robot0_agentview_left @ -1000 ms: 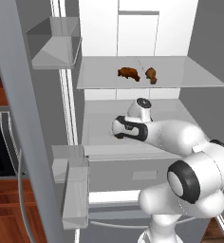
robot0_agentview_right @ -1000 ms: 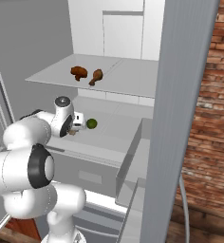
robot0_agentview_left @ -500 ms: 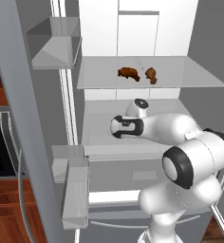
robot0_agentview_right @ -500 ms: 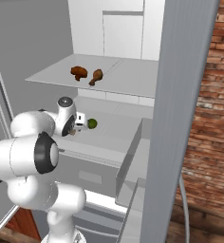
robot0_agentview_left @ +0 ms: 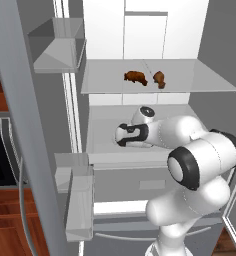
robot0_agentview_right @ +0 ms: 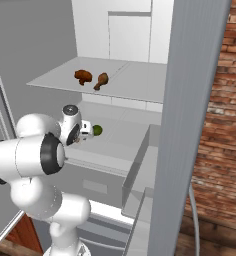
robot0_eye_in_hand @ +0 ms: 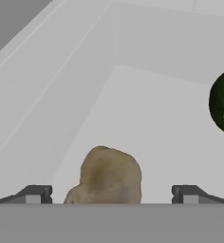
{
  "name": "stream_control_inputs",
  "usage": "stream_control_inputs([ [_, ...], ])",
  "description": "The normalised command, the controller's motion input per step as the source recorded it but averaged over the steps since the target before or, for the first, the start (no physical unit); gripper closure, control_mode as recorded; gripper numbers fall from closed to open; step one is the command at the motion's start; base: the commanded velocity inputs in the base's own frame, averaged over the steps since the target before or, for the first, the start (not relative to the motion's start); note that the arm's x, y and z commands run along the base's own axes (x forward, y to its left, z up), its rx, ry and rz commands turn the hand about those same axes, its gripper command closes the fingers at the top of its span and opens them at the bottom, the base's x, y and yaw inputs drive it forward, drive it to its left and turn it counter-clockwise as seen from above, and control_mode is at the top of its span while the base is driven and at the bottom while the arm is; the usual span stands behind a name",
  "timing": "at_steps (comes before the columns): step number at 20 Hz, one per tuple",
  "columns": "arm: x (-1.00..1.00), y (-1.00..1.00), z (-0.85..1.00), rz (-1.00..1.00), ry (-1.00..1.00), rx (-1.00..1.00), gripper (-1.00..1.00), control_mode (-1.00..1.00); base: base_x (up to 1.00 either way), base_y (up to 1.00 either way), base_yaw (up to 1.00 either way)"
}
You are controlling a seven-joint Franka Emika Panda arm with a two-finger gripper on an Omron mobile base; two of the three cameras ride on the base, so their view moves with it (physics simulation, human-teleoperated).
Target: Gather the lime and garlic from the fridge and place them on a tray on the dining counter. Then gather the chicken drumsticks from the fridge and place them on the other tray.
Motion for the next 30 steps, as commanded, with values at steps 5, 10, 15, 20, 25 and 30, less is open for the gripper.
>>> stream_control_inputs([
  [5, 0.10, 0.00, -0.16, 0.00, 0.00, 0.00, -1.00, -1.00, 0.00, 0.00, 0.00],
  [10, 0.09, 0.00, -0.16, 0.00, 0.00, 0.00, -1.00, -1.00, 0.00, 0.00, 0.00],
  [15, 0.00, 0.07, -0.23, 0.00, 0.00, 0.00, 1.00, -1.00, 0.00, 0.00, 0.00],
  [20, 0.00, 0.01, -0.25, 0.00, 0.00, 0.00, 1.00, -1.00, 0.00, 0.00, 0.00],
  [25, -0.01, 0.00, -0.21, 0.00, 0.00, 0.00, 1.00, -1.00, 0.00, 0.00, 0.00],
  [30, -0.39, -0.04, 0.10, 0.00, -0.11, 0.00, 1.00, -1.00, 0.00, 0.00, 0.00],
])
